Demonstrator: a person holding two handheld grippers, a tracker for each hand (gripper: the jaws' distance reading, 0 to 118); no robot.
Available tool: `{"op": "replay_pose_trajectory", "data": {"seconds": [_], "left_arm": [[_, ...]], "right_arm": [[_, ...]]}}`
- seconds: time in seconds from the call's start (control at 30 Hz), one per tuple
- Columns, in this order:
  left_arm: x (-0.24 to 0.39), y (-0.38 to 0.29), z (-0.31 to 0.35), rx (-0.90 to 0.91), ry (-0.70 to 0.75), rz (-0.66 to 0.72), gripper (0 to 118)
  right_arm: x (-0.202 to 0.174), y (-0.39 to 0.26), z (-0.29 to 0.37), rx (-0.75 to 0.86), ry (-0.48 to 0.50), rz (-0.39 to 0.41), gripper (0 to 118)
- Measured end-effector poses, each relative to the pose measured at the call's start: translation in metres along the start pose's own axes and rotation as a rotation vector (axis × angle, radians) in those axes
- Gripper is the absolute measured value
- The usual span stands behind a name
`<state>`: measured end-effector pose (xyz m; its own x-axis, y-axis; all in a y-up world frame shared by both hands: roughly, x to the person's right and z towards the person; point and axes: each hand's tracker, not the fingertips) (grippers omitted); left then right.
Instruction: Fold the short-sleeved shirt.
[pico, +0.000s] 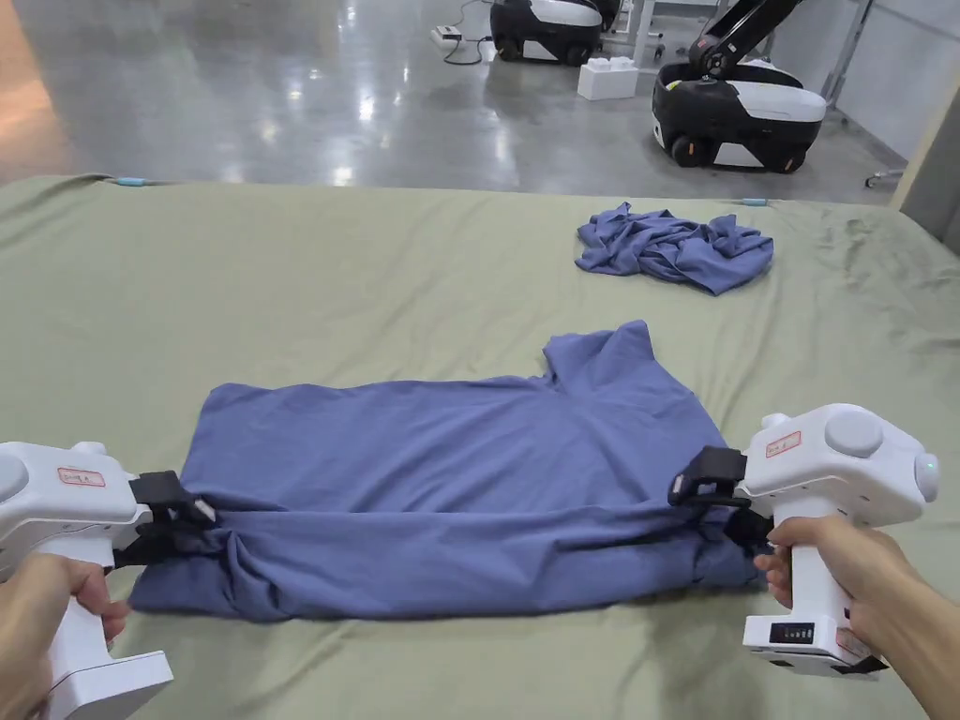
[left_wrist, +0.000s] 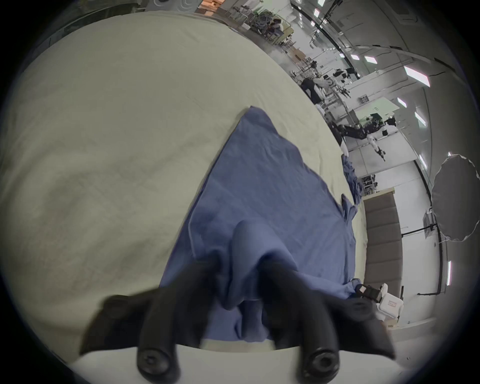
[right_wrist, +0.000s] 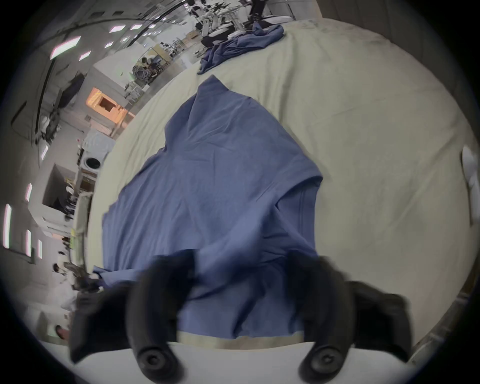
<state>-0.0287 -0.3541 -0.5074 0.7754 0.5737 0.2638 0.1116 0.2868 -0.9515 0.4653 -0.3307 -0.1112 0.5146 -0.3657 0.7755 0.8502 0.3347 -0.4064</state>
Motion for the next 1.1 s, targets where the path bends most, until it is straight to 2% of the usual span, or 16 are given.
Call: {"op": "replay_pose_trajectory", "data": {"seconds": [0.03, 0.07, 0.27, 0.3, 0.33, 0.37, 0.4, 0.43, 0.47, 0.5, 0.63, 0.87, 0.9, 0.97, 1.0, 1.1], "left_arm": [[0.0, -0.001, 0.004, 0.035, -0.044, 0.01, 64], [0.001, -0.002, 0.011, 0.049, -0.085, 0.019, 81], [0.028, -0.028, 0.114, 0.357, -0.254, -0.163, 84], [0.032, -0.044, 0.136, 0.398, -0.287, -0.217, 84], [0.035, -0.066, 0.158, 0.448, -0.34, -0.277, 83], [0.032, -0.087, 0.175, 0.539, -0.392, -0.343, 79], [0.033, -0.109, 0.192, 0.598, -0.406, -0.384, 58], [0.034, -0.129, 0.207, 0.63, -0.411, -0.429, 0], [0.038, -0.152, 0.219, 0.683, -0.375, -0.498, 0], [0.035, -0.172, 0.229, 0.782, -0.27, -0.506, 0], [0.044, -0.199, 0.226, 0.716, -0.148, -0.619, 0], [0.039, -0.201, 0.216, 0.626, -0.222, -0.555, 0], [0.038, -0.207, 0.217, 0.624, -0.214, -0.548, 0], [0.036, -0.209, 0.214, 0.605, -0.225, -0.535, 0], [0.035, -0.21, 0.213, 0.596, -0.224, -0.529, 0], [0.034, -0.212, 0.211, 0.572, -0.2, -0.53, 0]], "right_arm": [[-0.004, -0.003, 0.008, 0.031, -0.037, 0.039, 98], [-0.007, -0.005, 0.018, 0.065, -0.06, 0.092, 102], [-0.004, -0.075, 0.132, 0.527, 0.002, 0.233, 101], [-0.003, -0.098, 0.149, 0.596, 0.021, 0.264, 96], [-0.001, -0.13, 0.167, 0.675, 0.064, 0.292, 77], [0.0, -0.158, 0.18, 0.721, 0.108, 0.322, 47], [0.006, -0.177, 0.184, 0.753, 0.121, 0.358, 8], [0.002, -0.202, 0.191, 0.786, 0.063, 0.363, 5], [-0.001, -0.228, 0.199, 0.827, -0.032, 0.338, 4], [-0.002, -0.244, 0.206, 0.835, -0.013, 0.358, 4], [-0.007, -0.271, 0.214, 0.772, 0.016, 0.318, 4], [-0.018, -0.22, 0.198, 0.793, 0.029, 0.343, 5], [-0.017, -0.197, 0.187, 0.76, 0.039, 0.348, 16], [-0.018, -0.148, 0.152, 0.607, -0.009, 0.312, 94], [-0.017, -0.119, 0.124, 0.471, -0.063, 0.302, 117], [-0.001, -0.056, 0.039, 0.216, -0.152, 0.29, 115]]}}
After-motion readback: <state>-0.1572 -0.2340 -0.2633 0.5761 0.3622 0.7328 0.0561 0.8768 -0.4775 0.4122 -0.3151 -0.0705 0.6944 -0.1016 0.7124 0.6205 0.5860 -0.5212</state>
